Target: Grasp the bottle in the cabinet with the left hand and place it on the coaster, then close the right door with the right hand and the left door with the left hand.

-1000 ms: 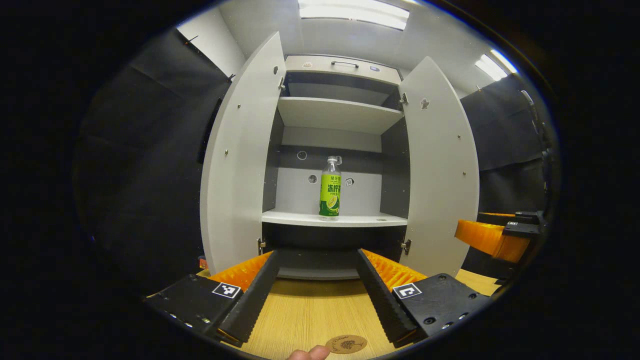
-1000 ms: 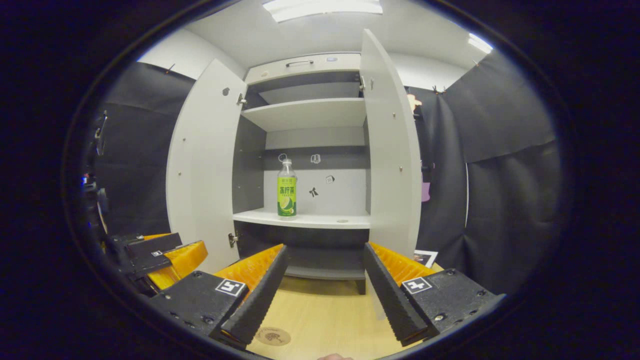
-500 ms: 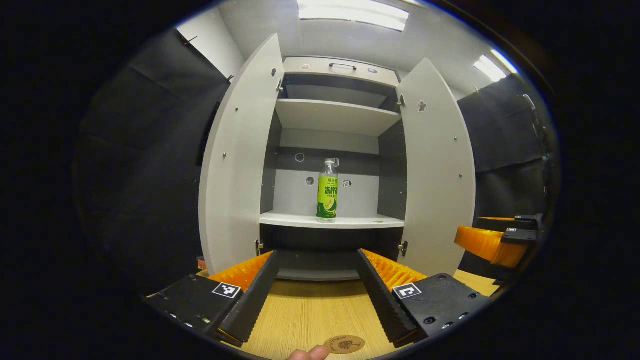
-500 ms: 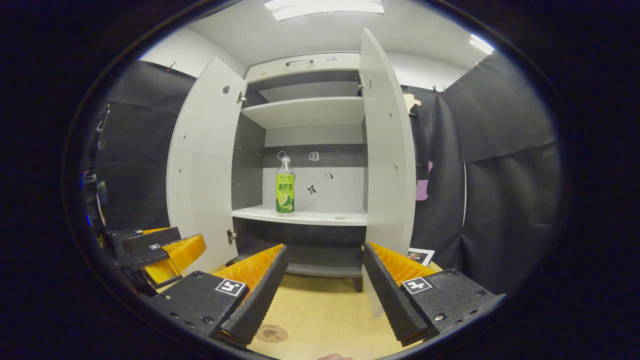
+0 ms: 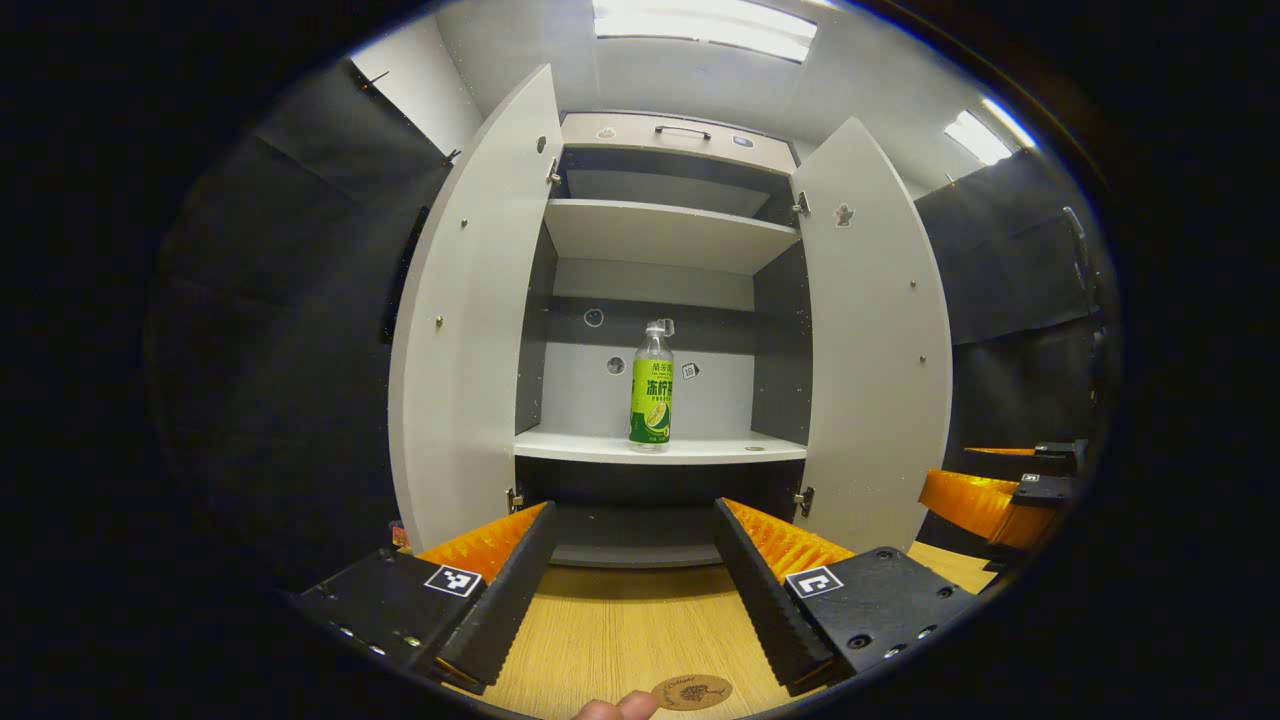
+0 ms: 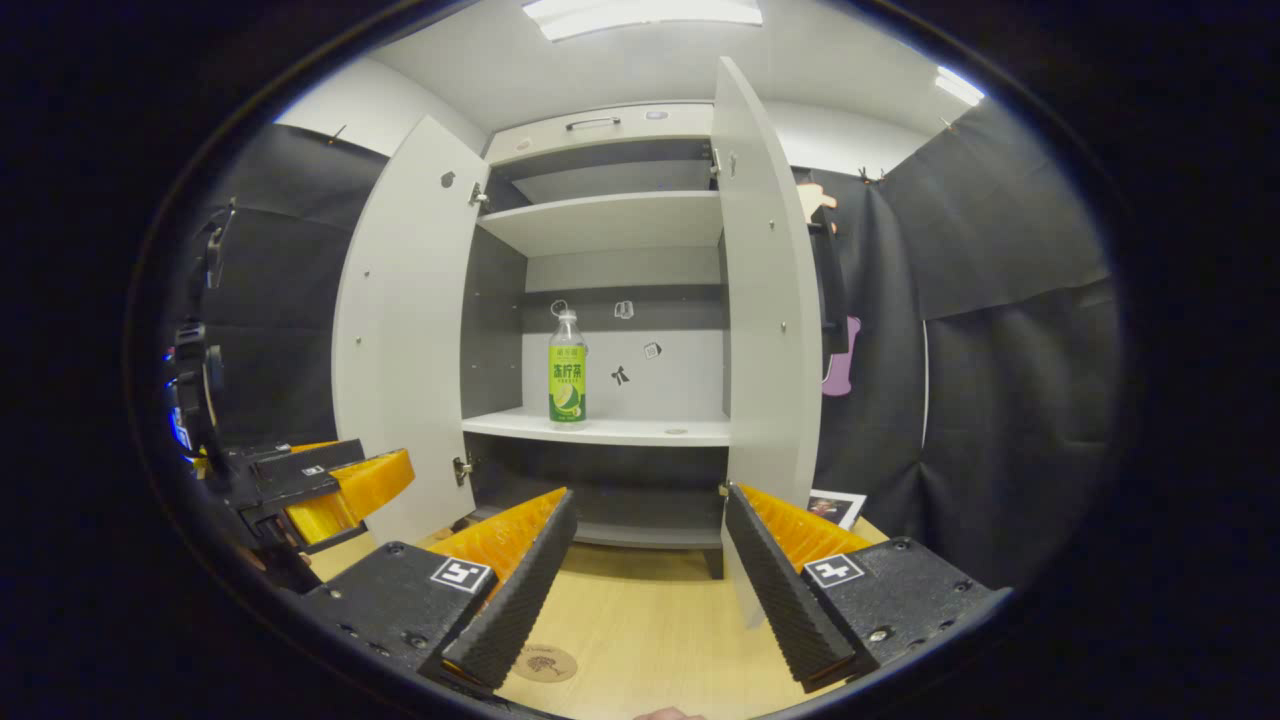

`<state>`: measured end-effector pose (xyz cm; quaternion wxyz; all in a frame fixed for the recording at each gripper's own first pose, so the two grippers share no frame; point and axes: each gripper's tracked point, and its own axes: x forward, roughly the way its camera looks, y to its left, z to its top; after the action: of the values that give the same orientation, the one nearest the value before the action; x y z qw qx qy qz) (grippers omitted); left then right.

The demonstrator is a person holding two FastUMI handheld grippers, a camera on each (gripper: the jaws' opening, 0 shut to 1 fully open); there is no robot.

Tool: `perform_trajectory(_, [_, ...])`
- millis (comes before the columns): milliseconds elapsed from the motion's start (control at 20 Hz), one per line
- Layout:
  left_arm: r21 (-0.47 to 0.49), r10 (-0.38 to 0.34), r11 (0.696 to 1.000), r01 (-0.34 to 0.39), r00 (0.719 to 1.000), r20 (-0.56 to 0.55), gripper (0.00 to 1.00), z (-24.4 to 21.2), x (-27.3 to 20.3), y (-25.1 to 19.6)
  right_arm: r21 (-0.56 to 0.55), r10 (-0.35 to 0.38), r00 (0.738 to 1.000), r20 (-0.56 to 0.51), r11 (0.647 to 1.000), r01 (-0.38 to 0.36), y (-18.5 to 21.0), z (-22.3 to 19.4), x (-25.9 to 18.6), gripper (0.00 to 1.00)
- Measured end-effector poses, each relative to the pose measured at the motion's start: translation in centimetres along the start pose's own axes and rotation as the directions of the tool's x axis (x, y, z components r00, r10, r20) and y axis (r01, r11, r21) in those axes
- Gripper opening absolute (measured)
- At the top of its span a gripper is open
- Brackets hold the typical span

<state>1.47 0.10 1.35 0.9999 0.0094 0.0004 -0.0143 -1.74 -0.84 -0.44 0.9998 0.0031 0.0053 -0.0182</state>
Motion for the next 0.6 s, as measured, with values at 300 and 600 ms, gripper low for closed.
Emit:
perform_trajectory(300, [0.015, -0.101, 0.995, 0.101, 0.994, 0.035, 0.94, 2.0, 7.4, -0.9, 0.020, 0.002, 1.000, -0.002, 1.000, -0.002, 0.5, -0.1, 0.1, 0.99])
perform_trajectory(600, [0.044, -0.150, 0.988, 0.148, 0.987, 0.064, 0.94, 5.5, 18.0, -1.7, 0.013, -0.036, 0.999, -0.011, 0.999, 0.036, -0.8, -0.2, 0.2, 0.99])
